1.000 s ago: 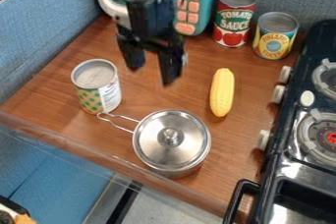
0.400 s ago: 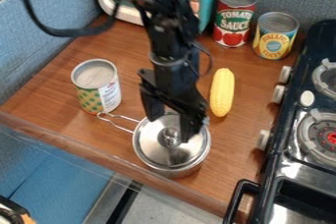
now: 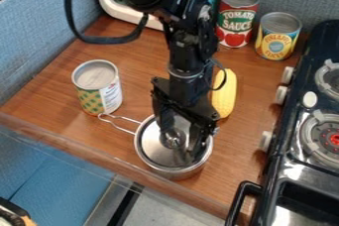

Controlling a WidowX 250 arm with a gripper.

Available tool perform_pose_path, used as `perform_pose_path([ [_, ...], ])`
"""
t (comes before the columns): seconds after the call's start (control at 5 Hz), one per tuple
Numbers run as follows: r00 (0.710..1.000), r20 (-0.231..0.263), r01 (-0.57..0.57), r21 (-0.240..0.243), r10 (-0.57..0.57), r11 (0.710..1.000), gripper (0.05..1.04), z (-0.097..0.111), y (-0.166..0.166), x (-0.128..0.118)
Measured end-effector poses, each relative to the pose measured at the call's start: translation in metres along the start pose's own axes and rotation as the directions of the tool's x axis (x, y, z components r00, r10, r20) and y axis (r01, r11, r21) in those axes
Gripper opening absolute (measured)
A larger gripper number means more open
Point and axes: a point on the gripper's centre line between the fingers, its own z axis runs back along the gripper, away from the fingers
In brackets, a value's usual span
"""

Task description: Took the lid from the pot to the left side of the table

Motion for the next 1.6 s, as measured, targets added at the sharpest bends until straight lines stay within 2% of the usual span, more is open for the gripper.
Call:
perform_pose_path([
  [0.4, 1.0, -0.01, 0.021, -0.005, -0.021, 1.0, 0.429, 0.0, 0.0, 0.0],
  [0.6, 1.0, -0.02, 0.009, -0.03, -0.01, 1.0, 0.212, 0.002, 0.002, -0.007],
  [0.8, 1.0, -0.014, 0.011, -0.051, -0.012, 0.999, 0.229, 0.004, 0.001, -0.007],
  [1.0, 1.0, 0.0, 0.017, -0.068, -0.018, 0.998, 0.48, 0.01, 0.0, -0.005],
  [1.2, 0.999, 0.028, 0.022, -0.069, -0.02, 0.997, 0.778, 0.02, -0.001, -0.003],
  [1.4, 0.999, 0.022, 0.027, -0.065, -0.025, 0.998, 0.997, 0.019, -0.001, -0.008],
  [1.6, 0.999, 0.032, 0.033, -0.058, -0.031, 0.998, 1.002, 0.024, -0.001, -0.015],
])
